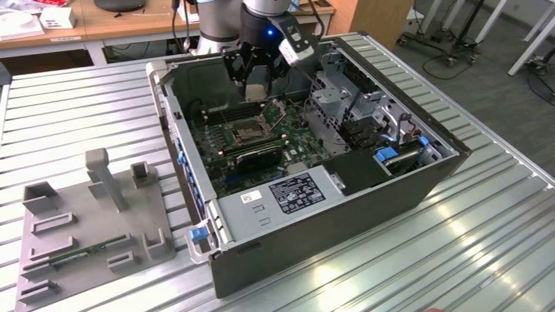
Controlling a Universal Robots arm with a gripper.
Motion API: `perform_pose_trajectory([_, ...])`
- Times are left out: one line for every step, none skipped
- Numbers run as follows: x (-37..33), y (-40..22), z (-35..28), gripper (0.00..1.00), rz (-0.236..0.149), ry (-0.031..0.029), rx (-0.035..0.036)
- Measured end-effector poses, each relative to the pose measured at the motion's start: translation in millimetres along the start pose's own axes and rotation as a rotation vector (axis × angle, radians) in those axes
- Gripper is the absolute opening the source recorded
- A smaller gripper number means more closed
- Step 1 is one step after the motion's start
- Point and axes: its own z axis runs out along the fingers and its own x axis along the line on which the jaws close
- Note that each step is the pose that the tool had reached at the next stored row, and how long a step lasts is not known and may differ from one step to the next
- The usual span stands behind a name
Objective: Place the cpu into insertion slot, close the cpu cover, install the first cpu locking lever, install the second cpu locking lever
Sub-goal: 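Place the cpu into insertion slot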
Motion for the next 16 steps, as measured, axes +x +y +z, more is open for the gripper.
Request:
perform_pose_trajectory([0.0,0.0,0.2,0.54,0.018,-0.0016,-0.0003])
perform_pose_trajectory([0.0,0.0,0.4,0.54,0.036,-0.0032,-0.0007])
perform_pose_trajectory([0.0,0.0,0.5,0.54,0.053,-0.0047,-0.0009])
perform_pose_trajectory([0.0,-0.1,0.6,0.54,0.068,-0.0061,-0.0011])
perform_pose_trajectory([0.0,0.0,0.6,0.54,0.078,-0.007,-0.0013])
perform_pose_trajectory([0.0,0.0,0.6,0.54,0.08,-0.0071,-0.0014])
perform_pose_trajectory([0.0,0.0,0.6,0.54,0.08,-0.0072,-0.0014])
perform_pose_trajectory([0.0,-0.1,0.6,0.54,0.081,-0.0073,-0.0015])
perform_pose_trajectory([0.0,0.0,0.6,0.54,0.081,-0.0072,-0.0015])
perform_pose_trajectory([0.0,-0.1,0.6,0.54,0.081,-0.0073,-0.0014])
perform_pose_trajectory([0.0,-0.1,0.6,0.54,0.081,-0.0073,-0.0015])
perform_pose_trajectory([0.0,-0.1,0.6,0.54,0.081,-0.0073,-0.0015])
perform_pose_trajectory([0.0,-0.1,0.6,0.54,0.082,-0.0073,-0.0014])
perform_pose_trajectory([0.0,-0.1,0.6,0.54,0.082,-0.0073,-0.0015])
perform_pose_trajectory([0.0,-0.1,0.6,0.54,0.082,-0.0073,-0.0015])
perform_pose_trajectory([0.0,-0.1,0.6,0.54,0.083,-0.0074,-0.0015])
